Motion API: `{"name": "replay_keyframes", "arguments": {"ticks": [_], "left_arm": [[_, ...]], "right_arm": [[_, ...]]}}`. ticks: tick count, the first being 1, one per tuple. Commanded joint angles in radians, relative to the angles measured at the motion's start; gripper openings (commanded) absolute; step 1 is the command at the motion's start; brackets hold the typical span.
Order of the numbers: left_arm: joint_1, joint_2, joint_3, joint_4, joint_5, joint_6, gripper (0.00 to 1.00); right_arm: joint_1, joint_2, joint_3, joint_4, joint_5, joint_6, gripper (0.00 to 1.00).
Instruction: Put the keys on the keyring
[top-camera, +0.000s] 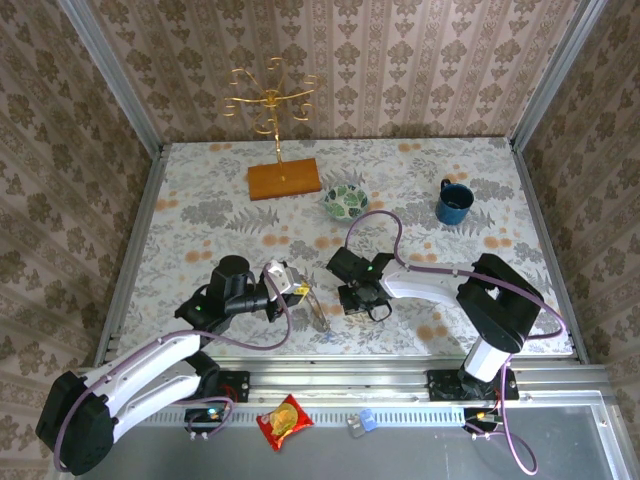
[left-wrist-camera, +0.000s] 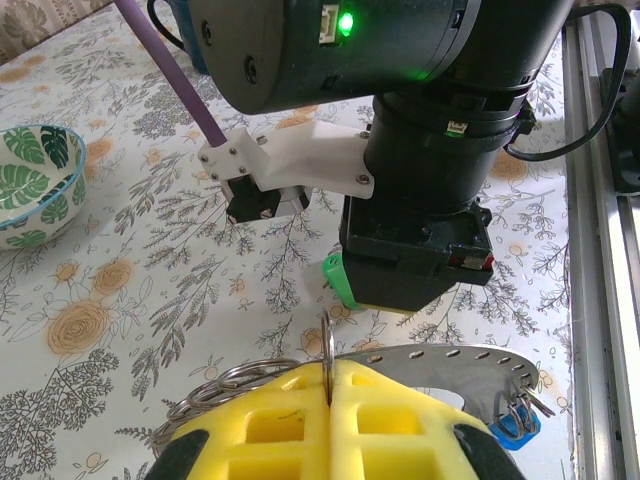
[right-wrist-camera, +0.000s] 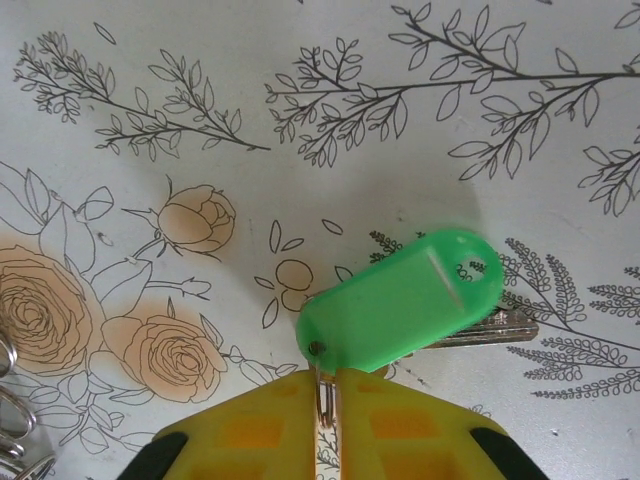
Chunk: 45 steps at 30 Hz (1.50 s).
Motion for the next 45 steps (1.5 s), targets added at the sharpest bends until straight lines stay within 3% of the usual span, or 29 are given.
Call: {"name": "replay_keyframes", "arguments": {"ticks": [1,7,11,17,22,28,35,45], "left_arm": [[-0.006,-0.014,0.020,-0.001,0.002,-0.013,0.00],[-0.007,-0.015,0.022,-0.008,0.001,-0.011,0.00],[-0.006,-0.021,0.022,-0.013,-0.001,-0.010,0.00],[-0.004,-0.024,0.022,-0.007,0.000,-0.012,0.00],[-0.006,-0.025,0.020,0.007,-0.003,-0.024,0.00],[-0.006,-0.029,0.016,0.014,-0.005,-0.051,0.00],[-0.007,-0.032,0.017,0.016,-0.001,-0.070,0.00],[-0.008,-0.012,0.022,0.037,0.004,-0.096,0.00]], "right_arm": [[0.010,0.013,0.028,-0.019,0.027,0.001,0.11],[0.012,-0.011,0.029,-0.019,0.035,0.000,0.01],[0.012,-0.086,0.016,-0.036,0.065,-0.020,0.00],[0.011,-0.283,-0.046,-0.045,0.081,-0.217,0.00],[0.007,-0.469,-0.118,0.032,-0.051,-0.479,0.00],[0.007,-0.557,-0.160,0.140,-0.276,-0.707,0.00],[-0.050,-0.527,-0.157,0.250,-0.515,-0.780,0.00],[-0.065,-0.399,-0.069,0.269,-0.555,-0.818,0.00]]}}
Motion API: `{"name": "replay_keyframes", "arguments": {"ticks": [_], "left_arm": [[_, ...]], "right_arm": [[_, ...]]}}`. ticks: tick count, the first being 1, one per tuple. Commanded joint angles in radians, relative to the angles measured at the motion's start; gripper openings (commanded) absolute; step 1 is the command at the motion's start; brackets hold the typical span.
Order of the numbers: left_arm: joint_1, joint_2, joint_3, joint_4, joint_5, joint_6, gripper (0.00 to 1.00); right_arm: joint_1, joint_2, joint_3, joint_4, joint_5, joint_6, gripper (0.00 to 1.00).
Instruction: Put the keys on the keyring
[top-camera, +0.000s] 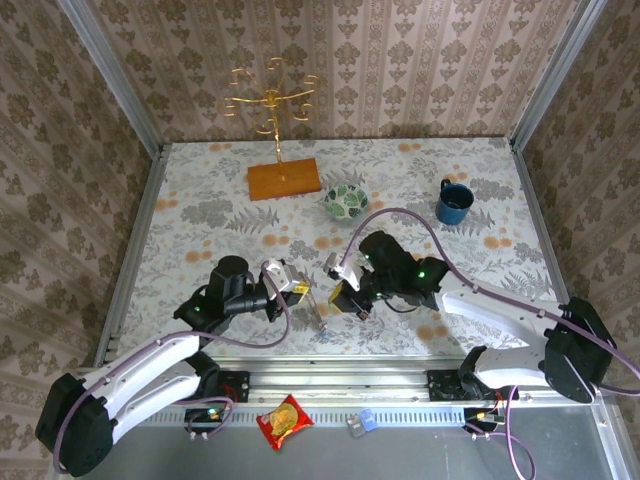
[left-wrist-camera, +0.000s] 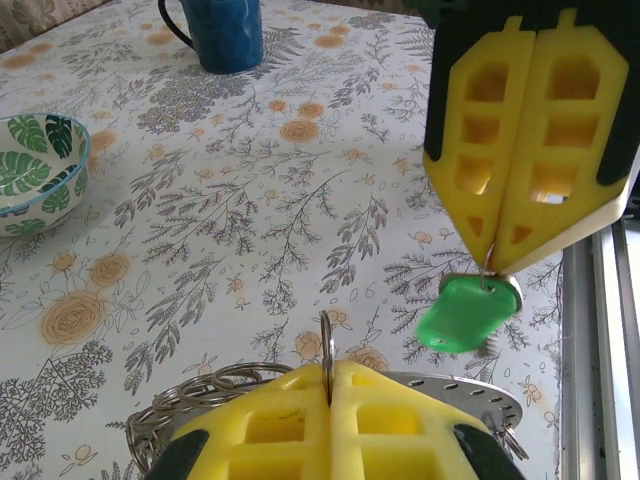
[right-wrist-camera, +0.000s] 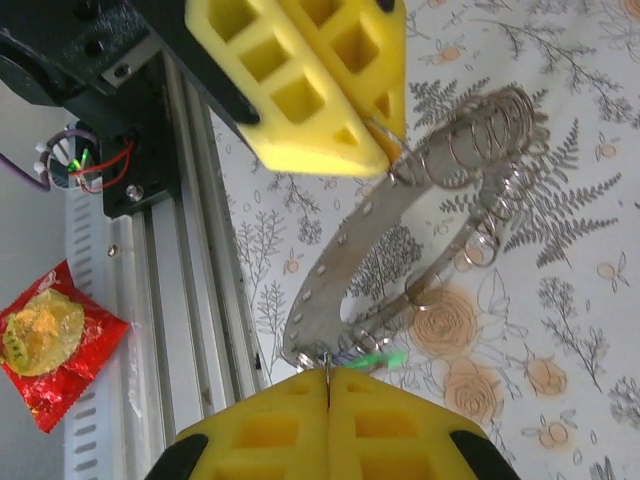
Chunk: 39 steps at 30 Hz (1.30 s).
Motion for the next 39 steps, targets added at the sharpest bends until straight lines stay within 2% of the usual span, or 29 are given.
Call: {"name": "replay_keyframes", "arguments": {"ticks": [1,16,29,39], "left_arm": [[-0.006,0.002,0.022,0.036,0.011,-0.031,0.00],[-0.009,0.013,0.020,0.050,0.011,-0.040,0.00],[-0.011,0.008,0.017,0.051,0.010,-0.039,0.00],[-0.012,0.008,0.014,0.045,0.008,-0.029,0.00]], "right_arm": [[-0.008,0.025,0.054,0.048,-0.033,-0.024,0.00],[-0.009,0.143,0.128,0.123,0.011,0.045,0.00],[-0.021,0.164,0.133,0.121,0.051,0.089,0.00],[-0.046,0.169,0.129,0.132,0.016,0.142,0.00]]}}
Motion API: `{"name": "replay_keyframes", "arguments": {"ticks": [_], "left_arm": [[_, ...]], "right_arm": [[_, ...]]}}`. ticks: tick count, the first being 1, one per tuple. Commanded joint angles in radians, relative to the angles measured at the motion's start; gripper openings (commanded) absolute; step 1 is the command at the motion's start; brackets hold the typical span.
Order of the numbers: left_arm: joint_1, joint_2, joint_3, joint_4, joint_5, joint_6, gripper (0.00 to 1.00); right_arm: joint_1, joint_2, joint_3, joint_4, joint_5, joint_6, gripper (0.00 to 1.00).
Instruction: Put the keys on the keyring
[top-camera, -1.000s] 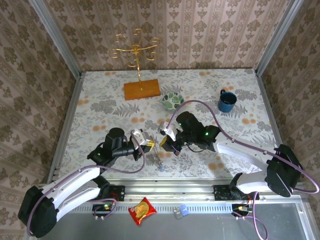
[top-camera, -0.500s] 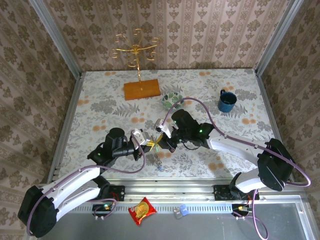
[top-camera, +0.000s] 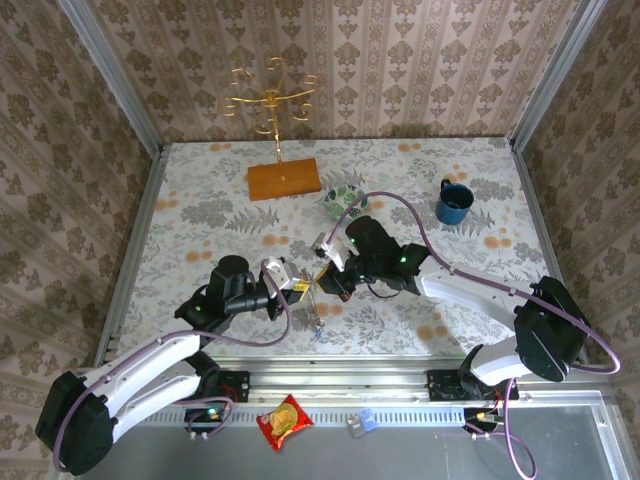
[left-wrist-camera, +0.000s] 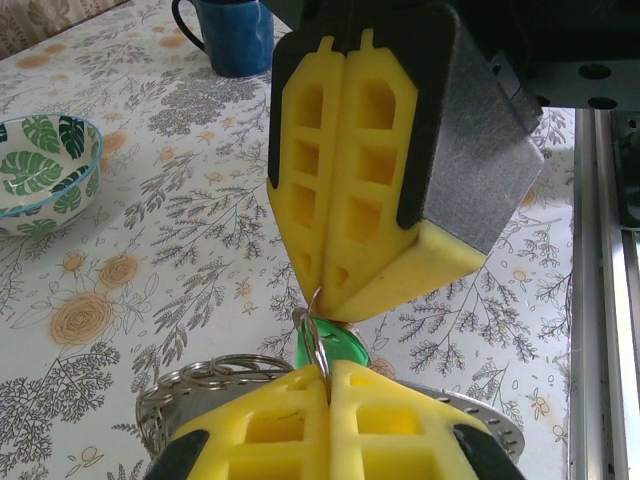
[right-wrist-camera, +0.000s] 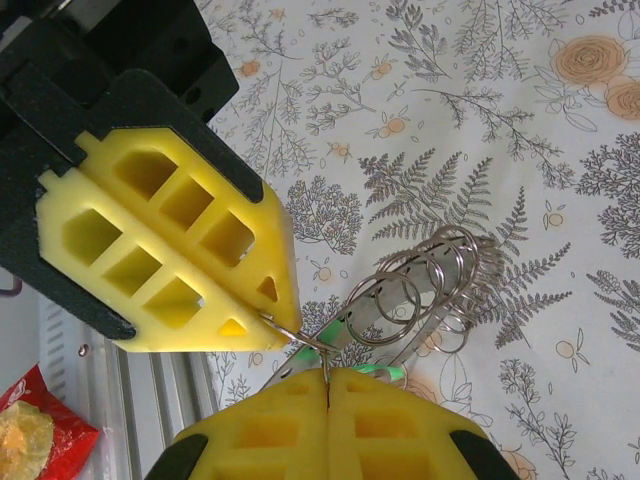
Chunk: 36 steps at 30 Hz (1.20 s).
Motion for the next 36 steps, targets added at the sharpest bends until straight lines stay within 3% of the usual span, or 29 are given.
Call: {"name": "replay_keyframes", "arguments": {"ticks": [1,6,11,16,22,36], "left_arm": [[-0.006,-0.002,0.014,0.023,0.025,-0.008,0.00],[-0.008,-0.001,0.014,0.027,0.023,-0.005,0.00],[-0.010,-0.001,0.009,0.029,0.018,-0.003,0.00],[-0.013,0.004,0.002,0.041,0.011,-0.002,0.00],[-0.018,0.005,-0.004,0.054,0.008,-0.005,0.00],[-0.021,0.007,-0.008,0.059,0.007,0.000,0.00]], "right_arm": [[-0.015,0.017,0.027,0.021,-0.008,0.028,0.00],[-0.015,0.035,0.034,0.017,-0.033,0.031,0.02],[-0.015,0.040,0.034,0.011,-0.032,0.036,0.25],[-0.016,0.035,0.020,0.050,-0.027,0.036,0.39],[-0.016,0.029,-0.021,0.145,-0.077,0.011,0.41],[-0.022,0.021,-0.122,0.298,-0.184,-0.151,0.35]]}}
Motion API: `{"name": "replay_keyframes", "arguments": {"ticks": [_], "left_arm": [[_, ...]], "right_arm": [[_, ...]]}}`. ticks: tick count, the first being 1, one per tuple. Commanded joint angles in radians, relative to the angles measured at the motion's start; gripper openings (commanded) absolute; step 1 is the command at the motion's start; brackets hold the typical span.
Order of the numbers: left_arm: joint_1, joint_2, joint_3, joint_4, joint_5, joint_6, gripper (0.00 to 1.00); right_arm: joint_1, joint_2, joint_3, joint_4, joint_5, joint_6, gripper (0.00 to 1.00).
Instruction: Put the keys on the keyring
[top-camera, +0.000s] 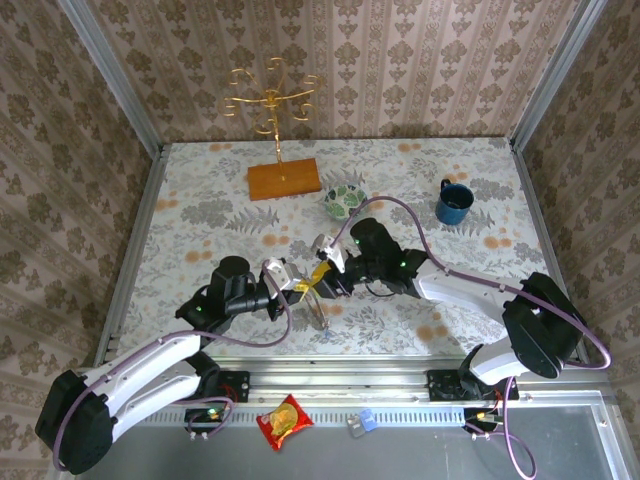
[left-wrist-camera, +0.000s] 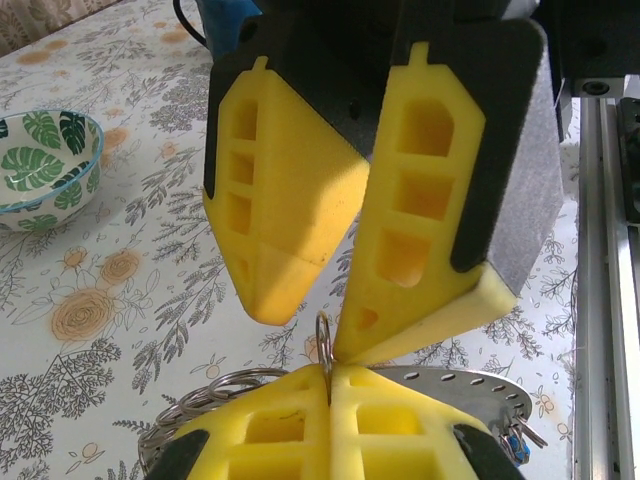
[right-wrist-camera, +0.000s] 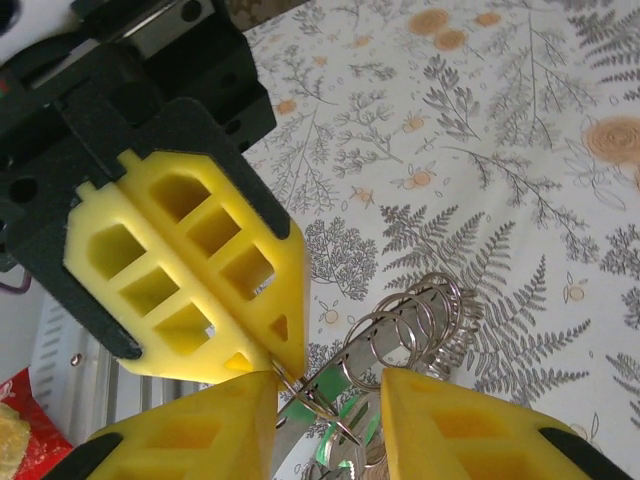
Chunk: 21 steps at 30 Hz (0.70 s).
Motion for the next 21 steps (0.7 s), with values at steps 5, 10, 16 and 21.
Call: {"name": "replay_keyframes", "arguments": {"ticks": [5,10,16,21], "left_arm": [[-0.013,0.003,-0.001,0.051,0.024,0.001,0.00],[-0.014,0.003,-0.001,0.054,0.024,0.002,0.00],[-0.015,0.003,-0.007,0.064,0.027,0.002,0.00],[-0.014,0.003,-0.007,0.063,0.030,0.007,0.00]], "right_arm": [[-0.019,-0.015,-0.040,0.078,-0.055,-0.084,0.40],[-0.053,-0.047,-0.066,0.109,-0.079,-0.120,0.46],[-0.060,-0.056,-0.127,0.163,-0.102,-0.233,0.48],[-0.062,-0.025,-0.108,0.187,-0.129,-0.254,0.45]]}}
